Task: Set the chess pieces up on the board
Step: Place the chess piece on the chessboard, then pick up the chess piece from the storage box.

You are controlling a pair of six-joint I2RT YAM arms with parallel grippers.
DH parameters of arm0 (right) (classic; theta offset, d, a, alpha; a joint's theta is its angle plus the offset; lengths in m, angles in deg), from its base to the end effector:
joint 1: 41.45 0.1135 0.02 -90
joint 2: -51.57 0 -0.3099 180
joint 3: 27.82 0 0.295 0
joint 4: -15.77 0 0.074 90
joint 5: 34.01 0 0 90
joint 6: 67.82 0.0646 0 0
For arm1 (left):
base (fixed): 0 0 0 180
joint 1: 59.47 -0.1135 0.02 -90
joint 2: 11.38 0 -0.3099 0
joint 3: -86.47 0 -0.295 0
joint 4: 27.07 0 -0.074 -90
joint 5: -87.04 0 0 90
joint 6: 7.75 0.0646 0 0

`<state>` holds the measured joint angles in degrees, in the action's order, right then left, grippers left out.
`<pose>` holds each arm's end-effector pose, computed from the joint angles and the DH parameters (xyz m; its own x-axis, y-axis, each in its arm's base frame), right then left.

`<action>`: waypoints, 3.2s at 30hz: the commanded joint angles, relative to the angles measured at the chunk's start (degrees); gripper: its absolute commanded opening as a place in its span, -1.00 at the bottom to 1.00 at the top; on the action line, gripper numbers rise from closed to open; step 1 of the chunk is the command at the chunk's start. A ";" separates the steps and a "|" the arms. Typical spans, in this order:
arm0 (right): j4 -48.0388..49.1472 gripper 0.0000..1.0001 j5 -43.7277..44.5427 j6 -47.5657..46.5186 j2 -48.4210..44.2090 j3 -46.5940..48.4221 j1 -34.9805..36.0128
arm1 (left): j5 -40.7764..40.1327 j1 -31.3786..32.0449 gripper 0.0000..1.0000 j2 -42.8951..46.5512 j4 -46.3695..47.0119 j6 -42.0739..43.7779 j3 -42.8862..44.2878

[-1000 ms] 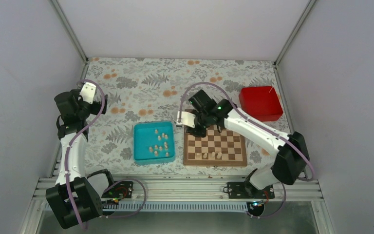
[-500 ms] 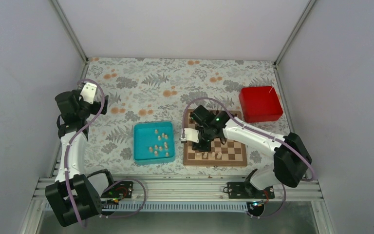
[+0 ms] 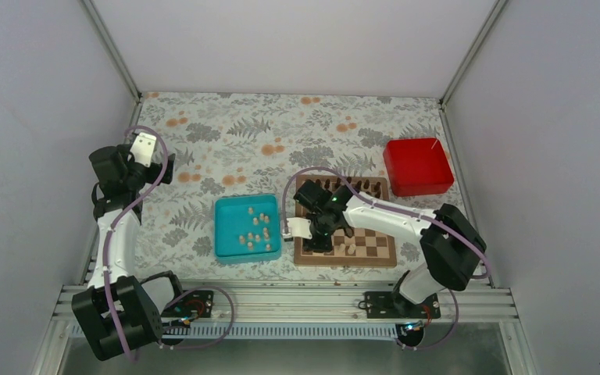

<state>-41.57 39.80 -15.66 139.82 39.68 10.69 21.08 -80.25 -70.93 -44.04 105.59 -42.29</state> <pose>0.1788 0.2593 0.1856 0.0125 -0.9438 -0.3303 -0.9951 -0.0443 0.0889 0.2665 0.0730 0.2812 -0.3585 0.2510 -0.8992 0.1769 0.9640 0.1985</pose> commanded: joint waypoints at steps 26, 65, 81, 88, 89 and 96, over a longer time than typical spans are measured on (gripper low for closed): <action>3.39 -0.87 1.30 0.47 2.17 -1.64 0.73 | 1.30 -0.29 1.00 0.23 0.42 0.31 0.40; -3.21 -0.16 0.47 -4.30 24.42 39.05 5.12 | 1.60 -0.40 1.00 1.22 0.71 0.31 -0.11; -7.25 -0.17 -2.67 -6.85 34.51 44.18 9.69 | 3.02 -0.41 1.00 0.59 0.93 0.39 -0.30; -6.27 -0.17 -2.81 -6.56 36.59 44.84 10.56 | 3.05 -0.56 1.00 0.85 0.85 0.31 -0.30; -6.05 -0.17 -2.83 -6.67 36.87 45.10 10.61 | 3.07 -0.58 1.00 0.92 0.84 0.31 -0.25; -5.57 -0.16 -2.75 -6.37 38.69 47.15 10.86 | 3.41 -0.75 1.00 1.02 0.67 0.22 -0.21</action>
<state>-47.95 38.01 -21.35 177.35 84.42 20.87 22.76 -80.62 -70.60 -44.02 105.61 -42.29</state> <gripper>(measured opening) 0.418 0.999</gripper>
